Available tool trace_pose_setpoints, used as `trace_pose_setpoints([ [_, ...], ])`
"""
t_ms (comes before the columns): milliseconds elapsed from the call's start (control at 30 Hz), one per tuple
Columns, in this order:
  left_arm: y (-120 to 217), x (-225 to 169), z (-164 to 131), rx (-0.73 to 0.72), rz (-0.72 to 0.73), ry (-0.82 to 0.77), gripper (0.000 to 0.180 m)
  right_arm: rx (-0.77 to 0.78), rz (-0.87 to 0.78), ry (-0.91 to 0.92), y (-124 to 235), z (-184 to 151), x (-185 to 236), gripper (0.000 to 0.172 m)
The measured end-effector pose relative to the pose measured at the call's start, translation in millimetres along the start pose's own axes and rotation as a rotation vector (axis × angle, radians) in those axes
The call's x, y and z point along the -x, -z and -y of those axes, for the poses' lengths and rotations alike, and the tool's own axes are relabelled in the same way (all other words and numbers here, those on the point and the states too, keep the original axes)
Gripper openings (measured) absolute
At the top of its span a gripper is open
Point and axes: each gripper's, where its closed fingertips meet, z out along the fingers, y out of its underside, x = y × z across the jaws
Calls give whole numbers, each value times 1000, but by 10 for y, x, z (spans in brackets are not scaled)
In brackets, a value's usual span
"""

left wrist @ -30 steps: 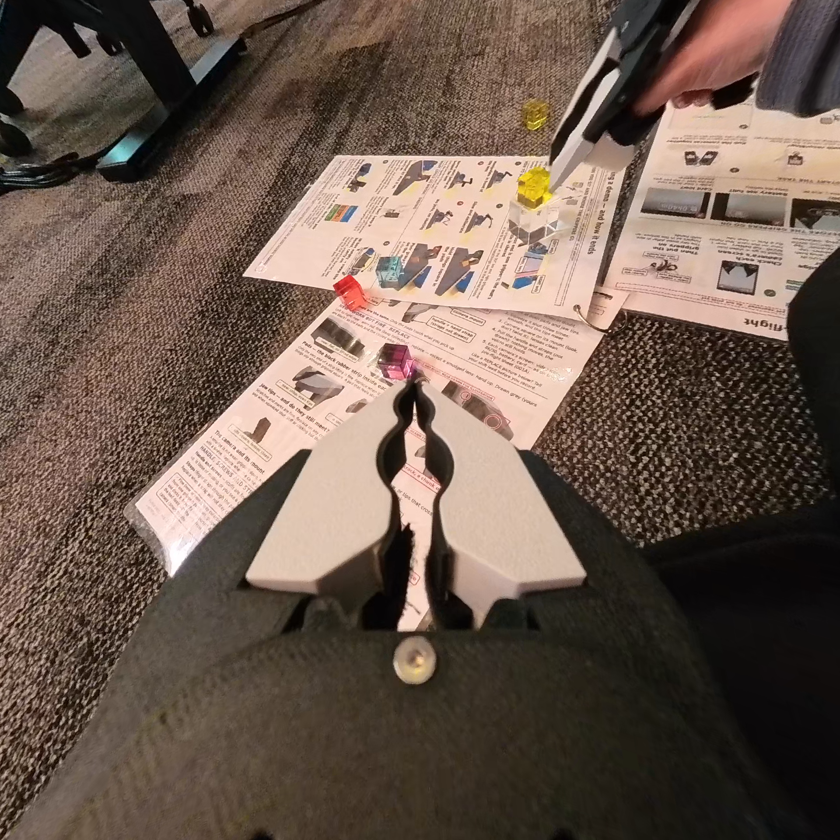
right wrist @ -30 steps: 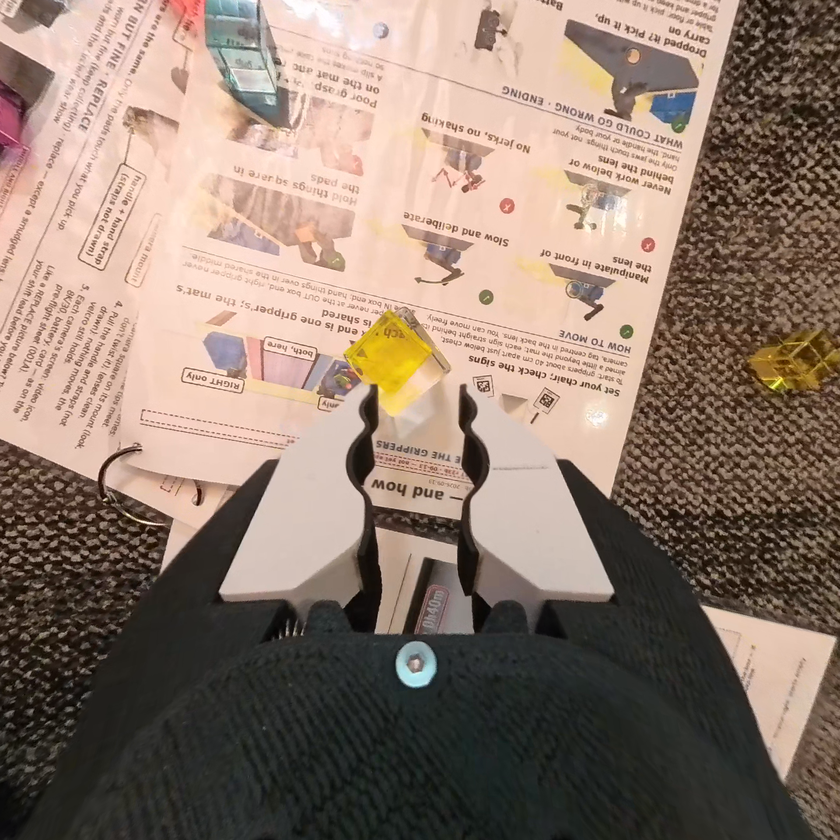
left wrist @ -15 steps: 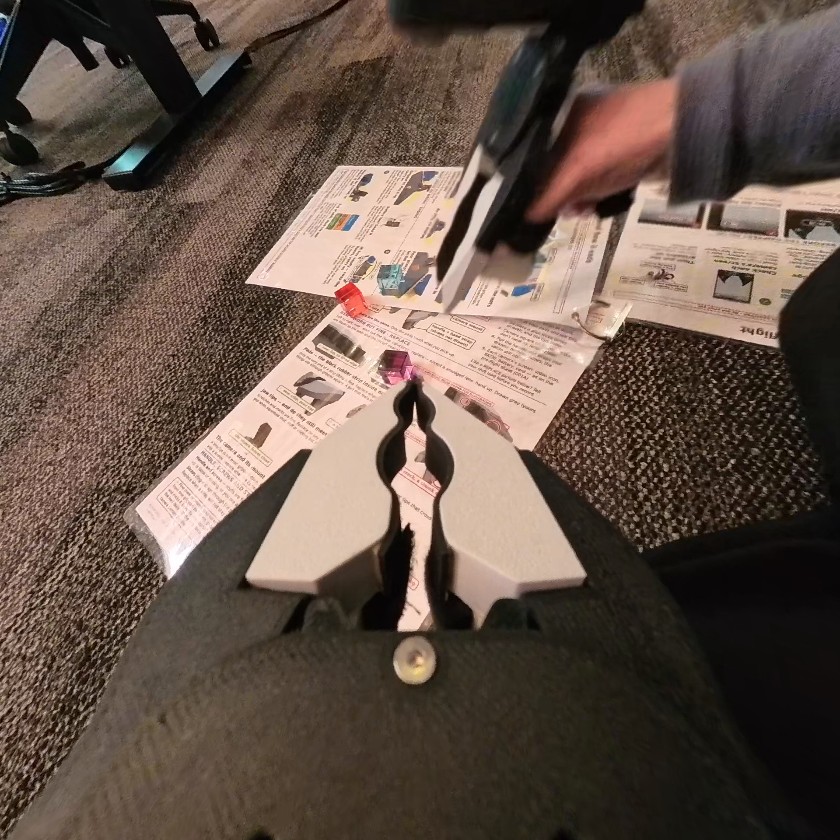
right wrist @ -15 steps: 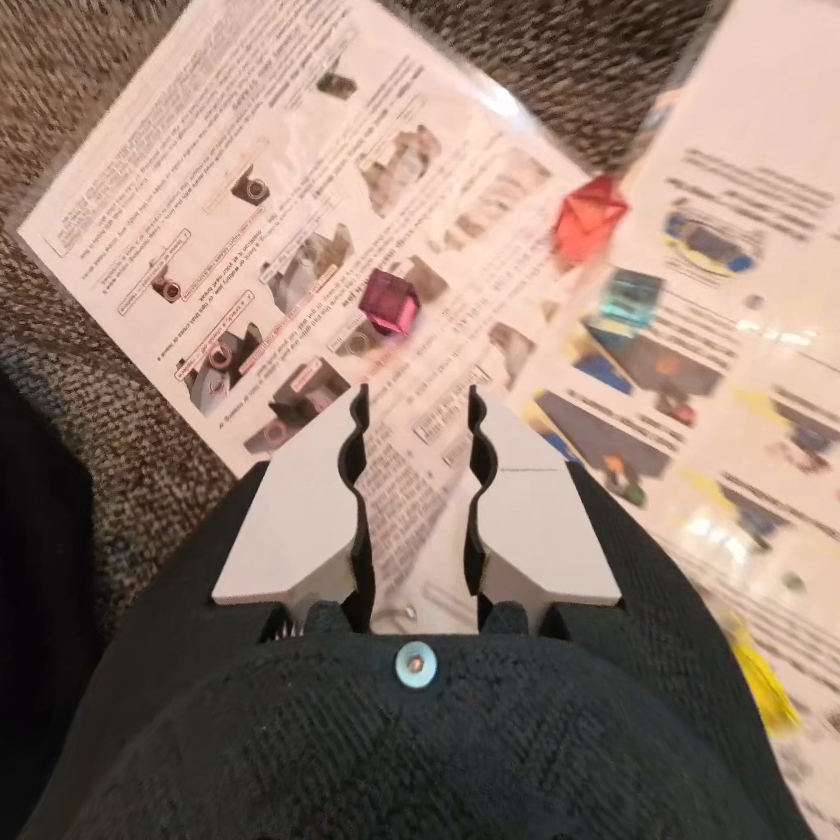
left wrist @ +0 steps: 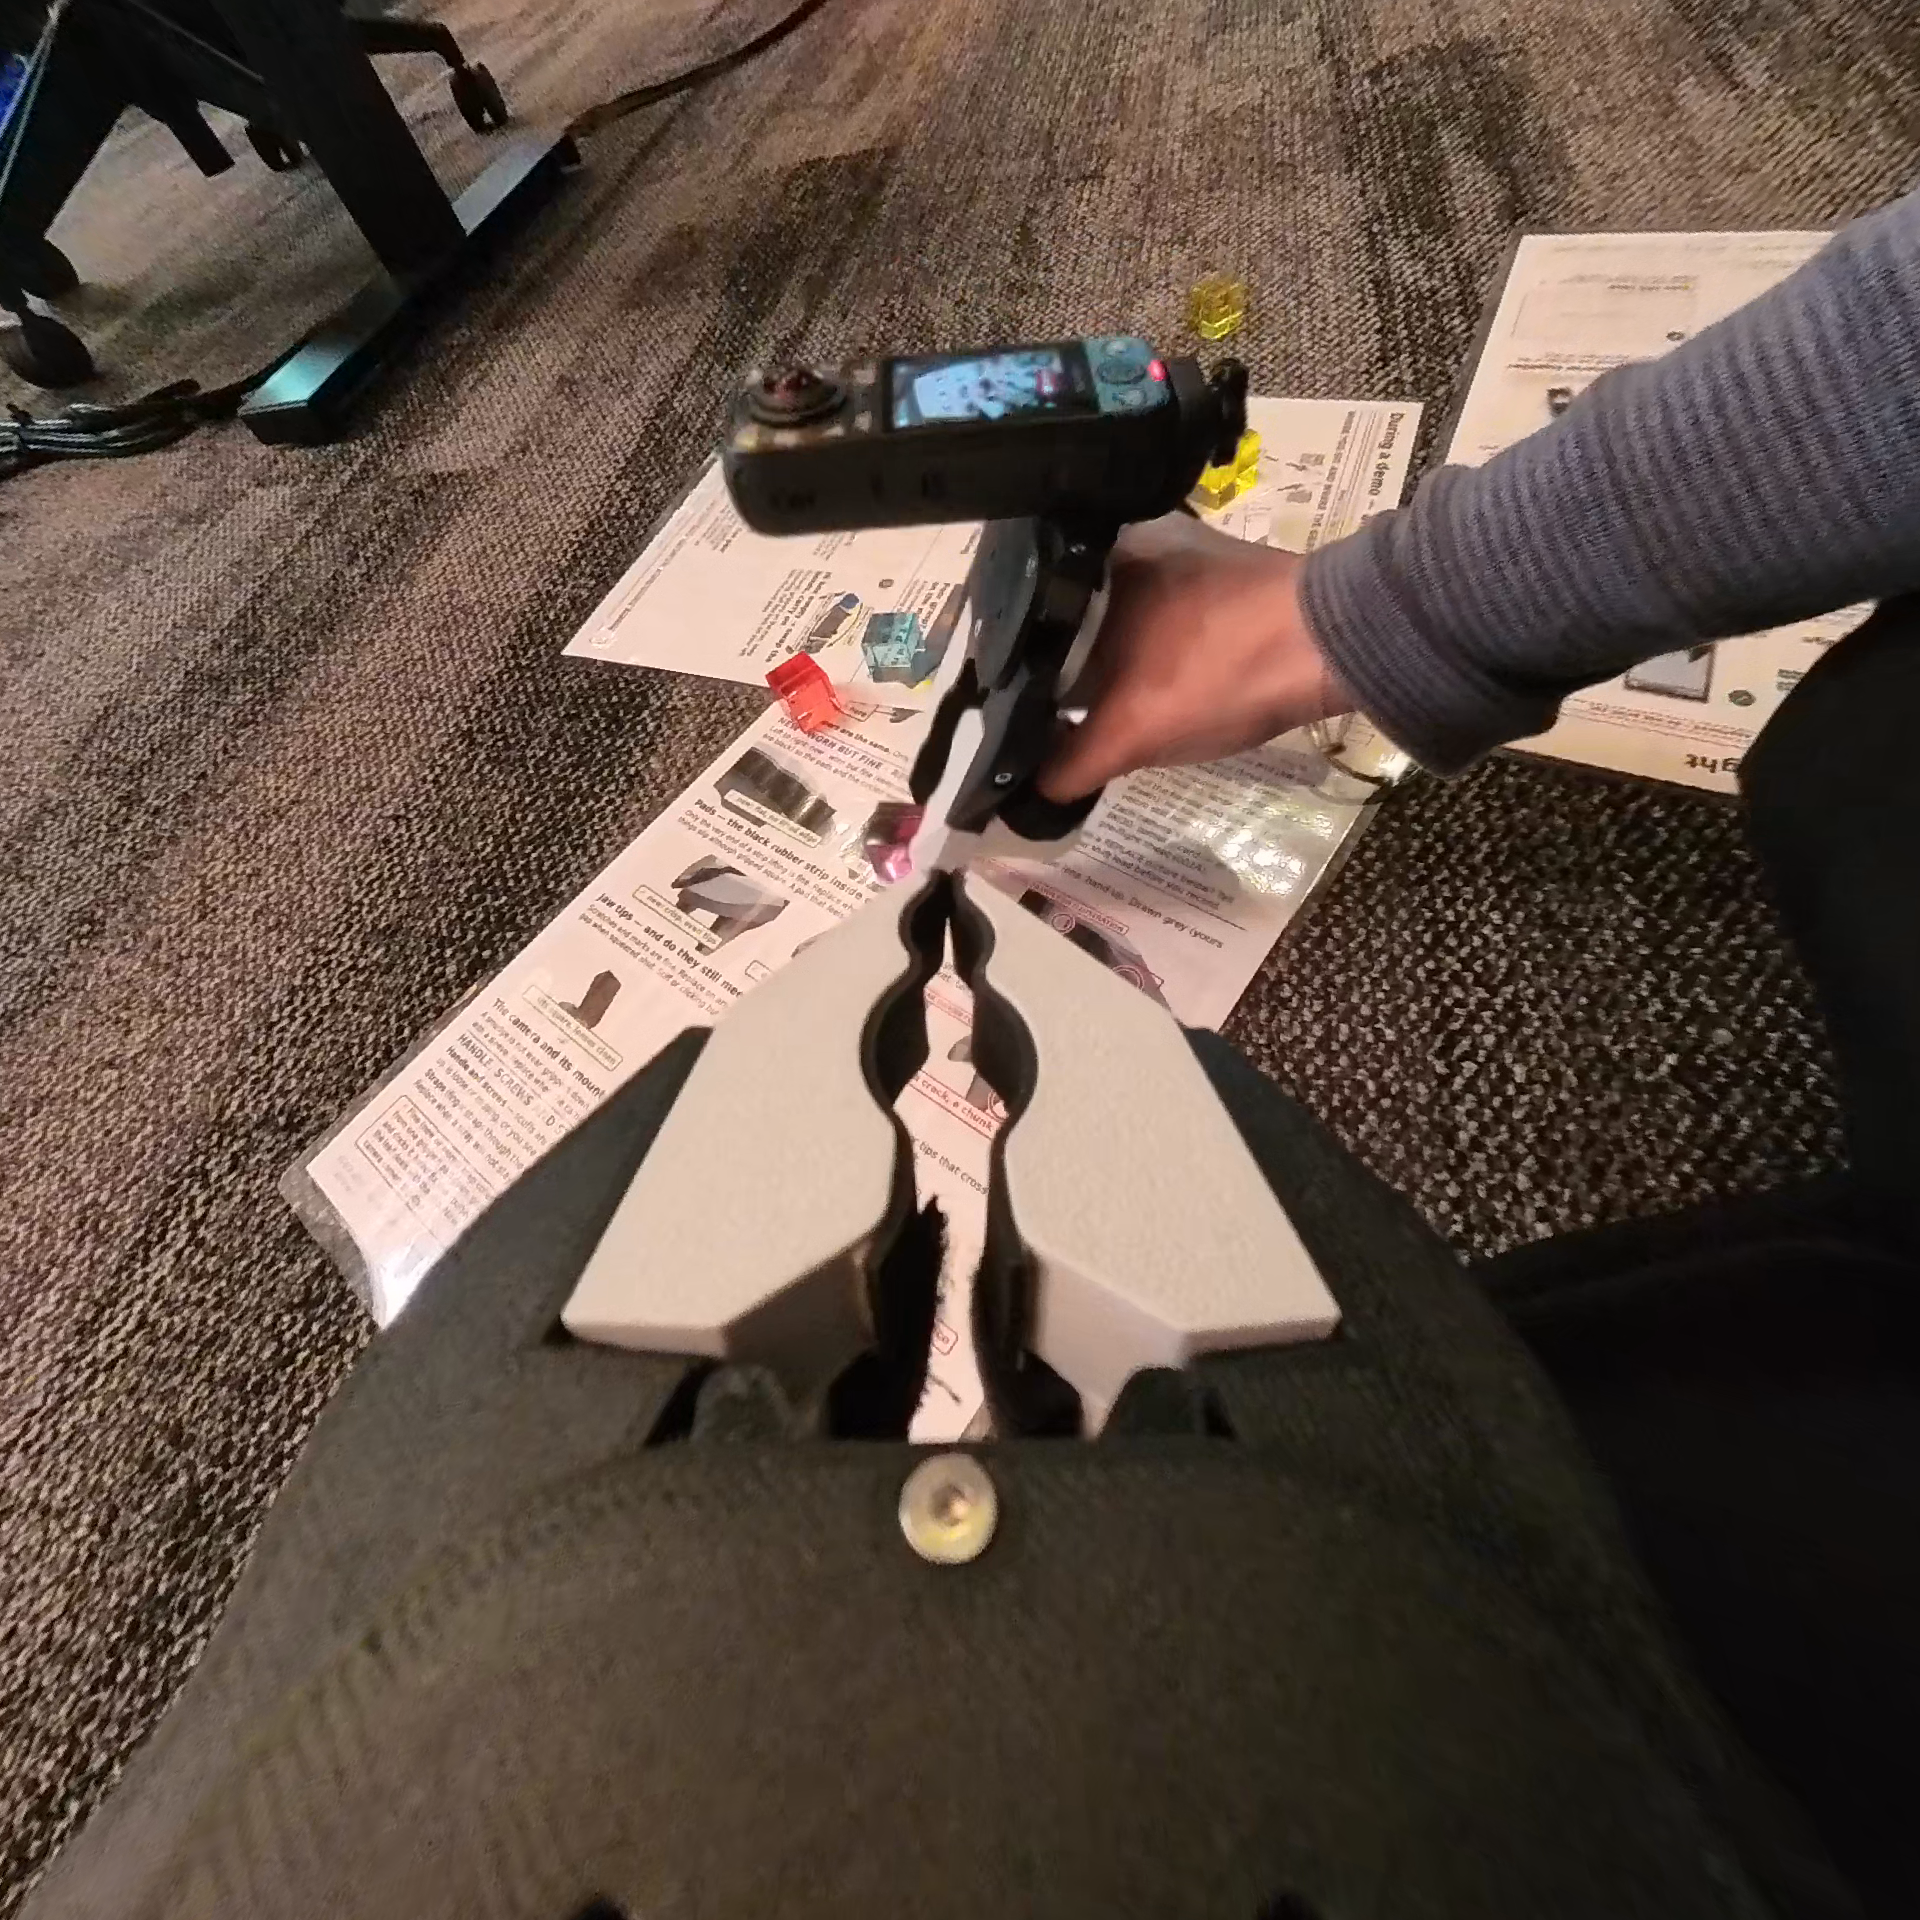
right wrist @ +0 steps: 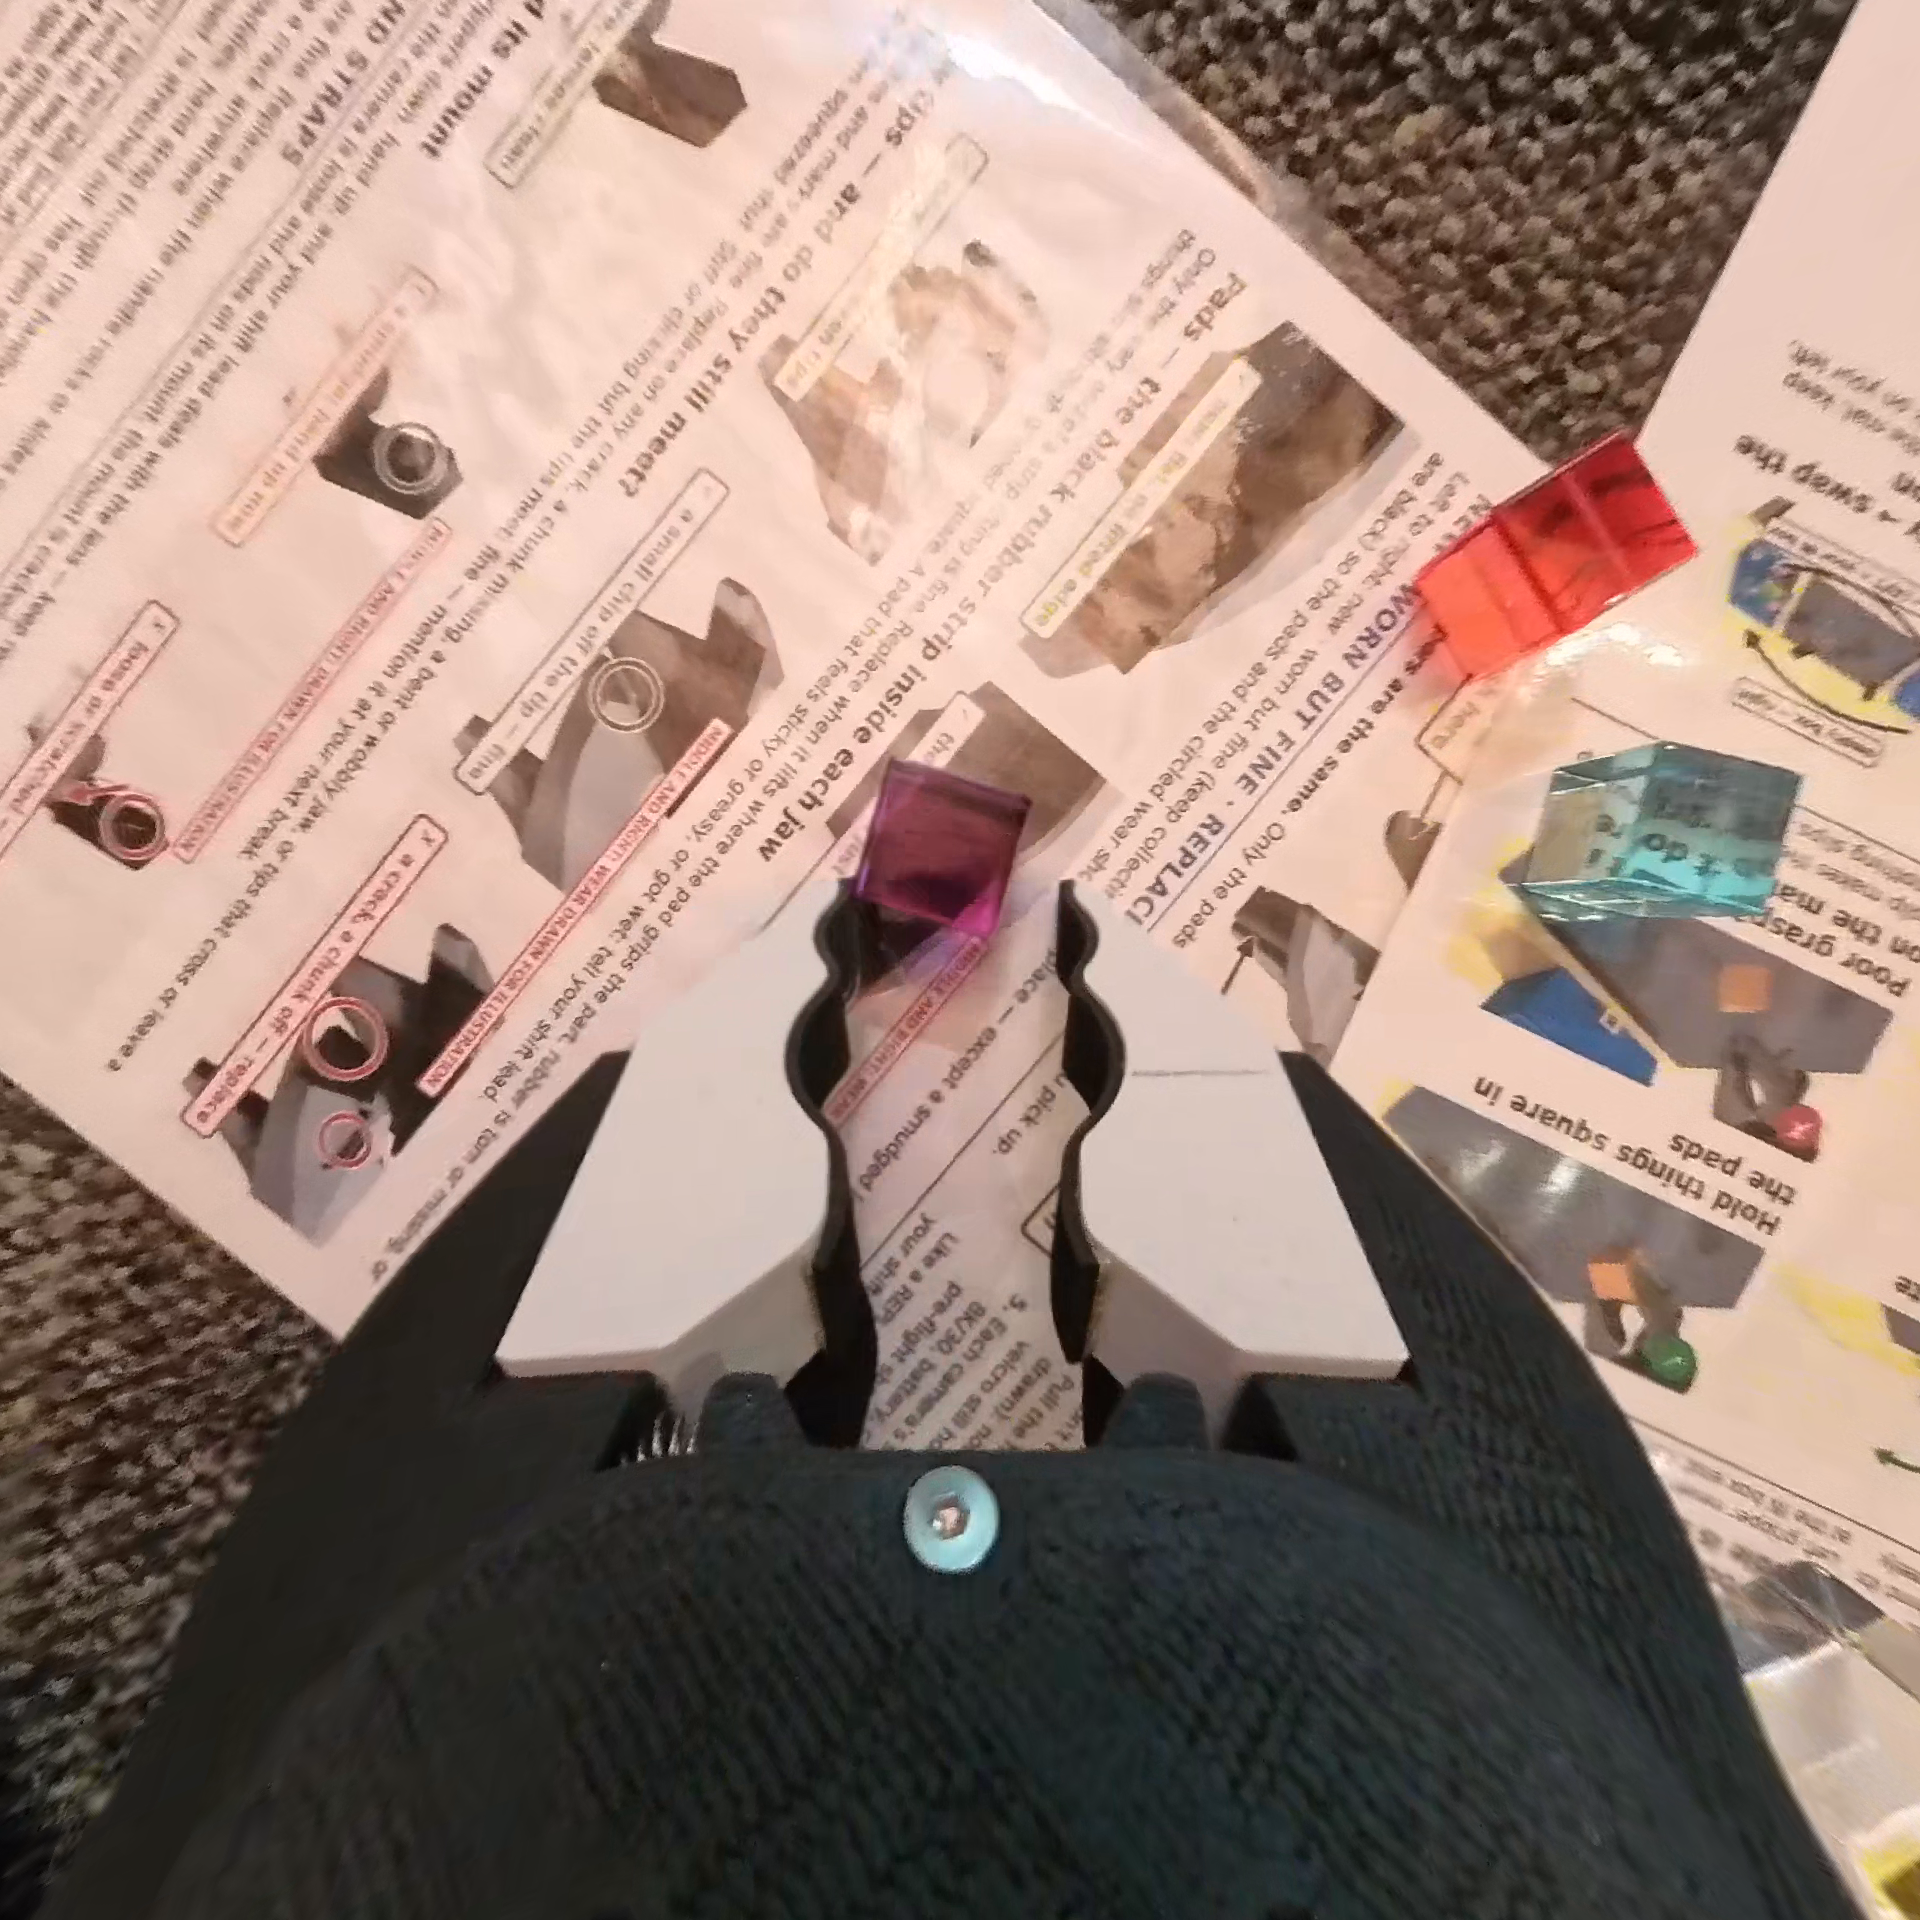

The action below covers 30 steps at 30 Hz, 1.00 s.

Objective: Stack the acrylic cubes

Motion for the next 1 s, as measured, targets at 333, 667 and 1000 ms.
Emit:
trace_pose_setpoints([
  [333, -7, -21, -14, 8, -8, -9, 0, -23, 13, 12, -5, 73, 32, 25],
  [667, -7, -1, -12, 8, -3, 4, 0, -225, -84, -177, 1243, 38, -875, 25],
  [1000, -17, 4, -23, 16, 0, 3, 0, -145, -146, -397, 1541, -866, -1542, 25],
])
